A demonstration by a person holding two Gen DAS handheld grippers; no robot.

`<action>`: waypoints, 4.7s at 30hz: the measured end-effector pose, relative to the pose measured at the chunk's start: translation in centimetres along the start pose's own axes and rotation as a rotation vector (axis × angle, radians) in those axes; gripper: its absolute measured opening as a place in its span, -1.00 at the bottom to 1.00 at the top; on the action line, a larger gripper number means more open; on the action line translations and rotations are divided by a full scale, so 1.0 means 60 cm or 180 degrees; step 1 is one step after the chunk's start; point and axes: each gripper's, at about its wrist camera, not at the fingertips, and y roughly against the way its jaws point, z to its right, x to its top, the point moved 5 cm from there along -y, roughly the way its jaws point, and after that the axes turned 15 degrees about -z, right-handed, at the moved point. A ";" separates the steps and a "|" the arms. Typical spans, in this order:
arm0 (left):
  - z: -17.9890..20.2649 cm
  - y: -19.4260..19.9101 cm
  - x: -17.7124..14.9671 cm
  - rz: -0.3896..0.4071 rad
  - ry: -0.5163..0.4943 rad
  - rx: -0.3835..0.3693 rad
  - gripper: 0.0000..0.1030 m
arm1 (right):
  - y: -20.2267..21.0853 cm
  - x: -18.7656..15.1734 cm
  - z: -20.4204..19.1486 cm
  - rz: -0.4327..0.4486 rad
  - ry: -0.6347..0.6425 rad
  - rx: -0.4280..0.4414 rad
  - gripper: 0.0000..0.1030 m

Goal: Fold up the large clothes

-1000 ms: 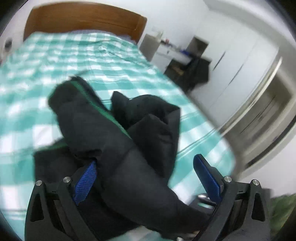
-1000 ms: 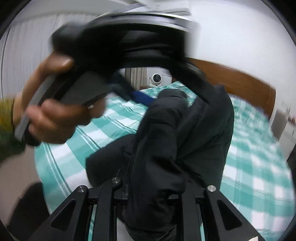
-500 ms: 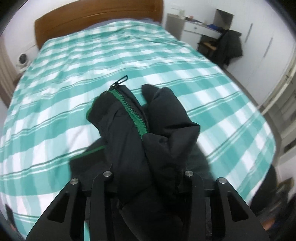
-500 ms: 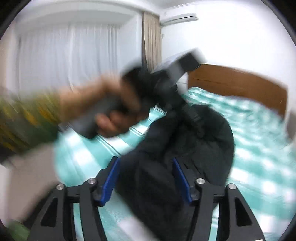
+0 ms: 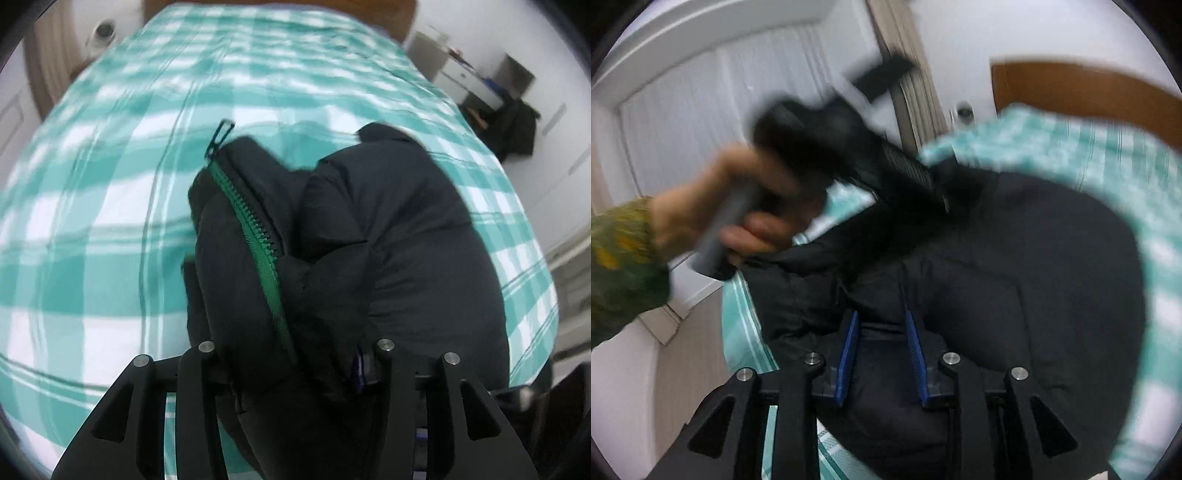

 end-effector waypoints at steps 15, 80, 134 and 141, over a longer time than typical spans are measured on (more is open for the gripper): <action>-0.081 -0.101 -0.029 0.0090 0.0693 -0.0596 0.06 | -0.103 0.007 -0.039 -0.0238 0.0222 -0.0489 -0.52; -0.101 -0.159 -0.042 -0.0116 0.0594 -0.2015 0.99 | -0.052 0.044 0.035 -0.0357 -0.0071 -0.0900 -0.47; -0.017 -0.138 0.116 0.0287 0.0962 -0.2097 0.96 | 0.059 0.005 0.536 0.0018 -0.2139 0.0970 0.90; 0.017 0.035 0.010 0.1030 0.0472 -0.0617 0.98 | 0.210 -0.019 0.444 0.0669 -0.1360 0.0023 0.91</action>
